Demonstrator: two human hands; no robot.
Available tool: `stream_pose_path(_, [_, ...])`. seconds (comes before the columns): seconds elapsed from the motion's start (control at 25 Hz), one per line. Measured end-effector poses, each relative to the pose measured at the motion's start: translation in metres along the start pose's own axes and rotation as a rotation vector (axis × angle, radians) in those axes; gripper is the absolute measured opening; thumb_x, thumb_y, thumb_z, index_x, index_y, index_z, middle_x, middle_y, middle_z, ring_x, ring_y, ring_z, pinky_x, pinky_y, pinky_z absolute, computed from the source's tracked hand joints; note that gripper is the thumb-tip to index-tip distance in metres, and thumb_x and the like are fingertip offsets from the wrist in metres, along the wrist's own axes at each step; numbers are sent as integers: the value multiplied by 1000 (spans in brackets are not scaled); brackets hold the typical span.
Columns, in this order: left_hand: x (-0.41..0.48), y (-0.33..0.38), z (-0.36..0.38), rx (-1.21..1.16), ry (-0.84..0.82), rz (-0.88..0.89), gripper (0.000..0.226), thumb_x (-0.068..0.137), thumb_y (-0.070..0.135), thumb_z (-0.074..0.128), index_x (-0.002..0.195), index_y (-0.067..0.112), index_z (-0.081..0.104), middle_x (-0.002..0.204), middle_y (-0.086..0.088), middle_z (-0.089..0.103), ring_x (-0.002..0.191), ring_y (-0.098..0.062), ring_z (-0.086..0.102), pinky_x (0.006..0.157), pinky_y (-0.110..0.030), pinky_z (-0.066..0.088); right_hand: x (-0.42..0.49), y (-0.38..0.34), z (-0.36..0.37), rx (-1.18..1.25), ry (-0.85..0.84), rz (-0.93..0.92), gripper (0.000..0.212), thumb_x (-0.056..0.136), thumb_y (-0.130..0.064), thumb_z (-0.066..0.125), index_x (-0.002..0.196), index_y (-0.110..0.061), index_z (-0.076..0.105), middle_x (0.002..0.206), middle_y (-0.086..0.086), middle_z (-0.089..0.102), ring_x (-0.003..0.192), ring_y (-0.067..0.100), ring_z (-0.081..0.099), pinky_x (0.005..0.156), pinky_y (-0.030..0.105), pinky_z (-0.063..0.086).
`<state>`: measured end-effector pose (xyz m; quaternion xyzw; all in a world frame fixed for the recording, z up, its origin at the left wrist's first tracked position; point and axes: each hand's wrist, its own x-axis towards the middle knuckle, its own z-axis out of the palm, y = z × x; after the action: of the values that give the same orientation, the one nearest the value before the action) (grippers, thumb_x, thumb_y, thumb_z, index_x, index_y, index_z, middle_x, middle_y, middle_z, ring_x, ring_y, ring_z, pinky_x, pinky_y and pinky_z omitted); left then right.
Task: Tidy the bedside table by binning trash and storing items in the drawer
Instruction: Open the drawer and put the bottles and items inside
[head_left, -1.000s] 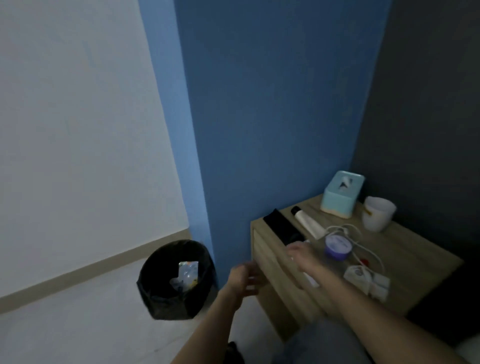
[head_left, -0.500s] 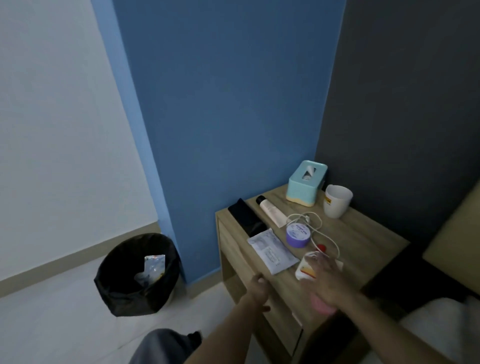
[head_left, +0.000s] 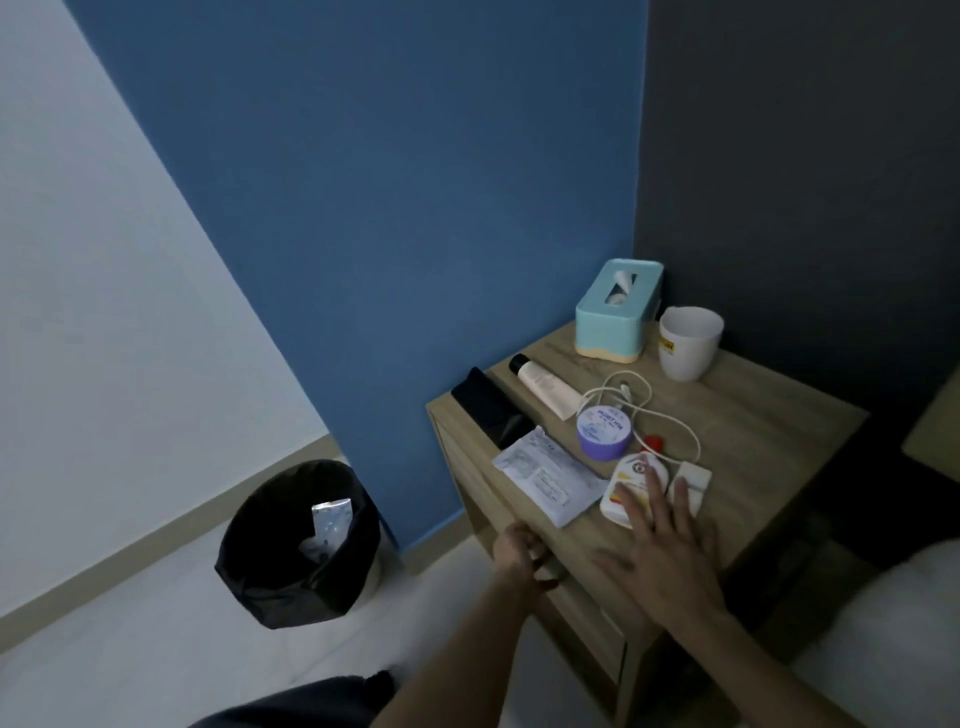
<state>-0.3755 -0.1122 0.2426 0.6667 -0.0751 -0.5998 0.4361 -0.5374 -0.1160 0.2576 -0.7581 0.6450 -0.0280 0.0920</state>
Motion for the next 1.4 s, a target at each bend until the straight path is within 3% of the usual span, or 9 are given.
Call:
stream_pose_path(0.12, [9, 4, 0, 113, 38, 43, 17, 97, 20, 39, 114, 20, 34, 120, -11, 53, 107, -30, 55, 90, -53, 47, 7, 0, 9, -9, 9, 30, 90, 76, -76, 1, 129, -23, 51, 145, 16, 42, 126, 45, 43, 83, 68, 41])
stream_pose_path(0.4, [36, 10, -5, 142, 10, -3, 64, 91, 19, 56, 140, 28, 17, 129, -15, 52, 106, -31, 59, 76, -45, 53, 19, 1, 17, 1, 85, 44, 90, 75, -78, 5, 130, -23, 50, 146, 16, 40, 127, 44, 42, 83, 68, 41])
stream_pose_path(0.48, [42, 16, -8, 181, -15, 2, 63, 89, 18, 59, 138, 28, 21, 126, -16, 52, 100, -30, 59, 70, -41, 54, 24, 1, 16, -15, 93, 41, 89, 74, -79, 9, 134, -24, 45, 148, 16, 35, 130, 44, 38, 86, 68, 39])
stream_pose_path(0.64, [36, 22, -15, 167, -10, -12, 65, 85, 16, 63, 135, 26, 23, 129, -16, 48, 108, -31, 57, 71, -40, 57, 25, 3, 25, -32, 126, 18, 86, 73, -76, 33, 145, -30, 22, 158, 10, 6, 142, 39, 11, 102, 66, 28])
stream_pose_path(0.76, [22, 23, -28, 205, 16, 12, 66, 88, 10, 58, 138, 25, 19, 133, -17, 43, 112, -32, 54, 57, -33, 54, 25, 2, 21, -13, 152, 13, 81, 73, -71, 35, 141, -29, 23, 157, 12, 12, 139, 43, 15, 97, 68, 32])
stream_pose_path(0.92, [8, 17, -69, 258, 63, 28, 57, 90, 12, 55, 137, 24, 24, 131, -17, 45, 113, -33, 54, 57, -31, 53, 27, 4, 23, 0, 66, 17, 83, 77, -65, 47, 144, -31, 11, 157, 6, -6, 142, 38, -1, 103, 67, 25])
stream_pose_path(1.2, [-5, -12, -152, 291, 160, 60, 65, 87, 16, 60, 140, 22, 24, 126, -16, 51, 98, -31, 60, 68, -38, 56, 14, -4, 12, 18, 62, 28, 81, 80, -64, 43, 146, -29, 11, 158, 6, -8, 143, 36, -4, 107, 65, 19])
stream_pose_path(1.32, [-12, -14, -176, 295, 207, 69, 64, 87, 12, 60, 140, 19, 25, 119, -15, 51, 84, -26, 60, 61, -36, 53, 14, -4, 7, 5, 29, 32, 82, 81, -67, 38, 146, -31, 5, 158, 4, -13, 143, 34, -8, 109, 63, 17])
stream_pose_path(1.4, [-18, -15, -184, 303, 215, 51, 69, 86, 12, 61, 142, 17, 22, 127, -18, 49, 90, -27, 58, 62, -35, 52, 14, -4, 6, 4, 6, 32, 82, 80, -69, 35, 146, -32, 3, 157, 3, -15, 143, 34, -8, 109, 62, 17])
